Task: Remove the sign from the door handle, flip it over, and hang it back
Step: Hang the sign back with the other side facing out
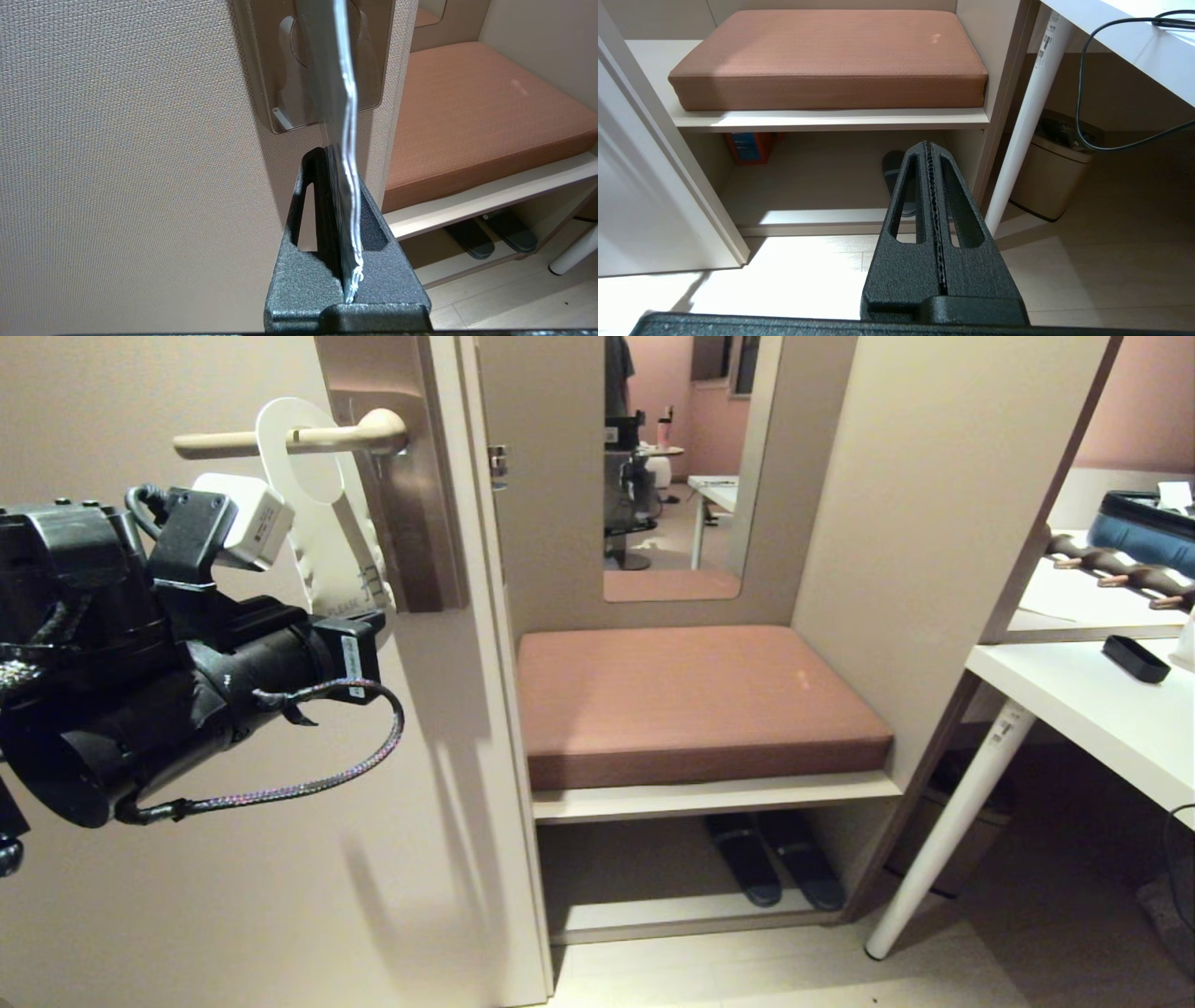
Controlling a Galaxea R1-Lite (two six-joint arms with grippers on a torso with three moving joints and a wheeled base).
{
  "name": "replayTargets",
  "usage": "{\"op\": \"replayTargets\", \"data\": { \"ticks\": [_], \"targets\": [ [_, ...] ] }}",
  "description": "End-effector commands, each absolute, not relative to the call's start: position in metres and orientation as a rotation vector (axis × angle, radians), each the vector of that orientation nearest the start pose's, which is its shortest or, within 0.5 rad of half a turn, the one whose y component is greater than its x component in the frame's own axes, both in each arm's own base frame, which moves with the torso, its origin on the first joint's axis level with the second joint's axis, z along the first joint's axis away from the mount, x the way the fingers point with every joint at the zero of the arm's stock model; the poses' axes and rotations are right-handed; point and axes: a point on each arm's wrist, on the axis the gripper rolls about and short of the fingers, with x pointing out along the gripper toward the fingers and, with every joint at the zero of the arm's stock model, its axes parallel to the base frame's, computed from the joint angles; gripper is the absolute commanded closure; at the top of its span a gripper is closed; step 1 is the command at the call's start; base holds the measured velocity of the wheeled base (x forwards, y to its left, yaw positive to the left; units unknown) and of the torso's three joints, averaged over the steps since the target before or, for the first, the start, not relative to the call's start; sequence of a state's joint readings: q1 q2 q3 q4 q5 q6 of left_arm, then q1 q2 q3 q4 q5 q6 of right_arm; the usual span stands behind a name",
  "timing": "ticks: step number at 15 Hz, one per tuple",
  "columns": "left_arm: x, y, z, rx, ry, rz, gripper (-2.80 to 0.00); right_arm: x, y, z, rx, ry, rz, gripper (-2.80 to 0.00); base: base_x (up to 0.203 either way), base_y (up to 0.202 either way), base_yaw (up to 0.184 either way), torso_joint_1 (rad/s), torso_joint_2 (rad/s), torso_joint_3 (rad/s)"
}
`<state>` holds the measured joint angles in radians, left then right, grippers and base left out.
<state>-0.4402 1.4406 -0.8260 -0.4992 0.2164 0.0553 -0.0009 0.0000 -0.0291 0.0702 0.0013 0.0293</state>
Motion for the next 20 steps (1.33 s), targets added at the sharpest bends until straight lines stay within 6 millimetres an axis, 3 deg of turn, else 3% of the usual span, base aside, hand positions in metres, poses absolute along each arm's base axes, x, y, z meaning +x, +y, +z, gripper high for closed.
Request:
{"op": "replayTargets", "data": {
  "ticks": [1,9,20],
  "targets": [
    [0.228,-0.102,0.246,0.094,0.104,-0.225,0.00,-0.025,0.000,0.076,0.029,0.041,0.000,0.00,0.000,0.000,0.000,0.000,0.00,0.000],
    [0.221,-0.098,0.257,0.056,0.044,-0.223,0.00,-0.025,0.000,0.076,0.029,0.041,0.000,0.00,0.000,0.000,0.000,0.000,0.00,0.000],
    [0.206,-0.091,0.250,0.067,0.053,-0.228,0.00,-0.025,0.000,0.076,0.029,0.041,0.000,0.00,0.000,0.000,0.000,0.000,0.00,0.000]
  ]
}}
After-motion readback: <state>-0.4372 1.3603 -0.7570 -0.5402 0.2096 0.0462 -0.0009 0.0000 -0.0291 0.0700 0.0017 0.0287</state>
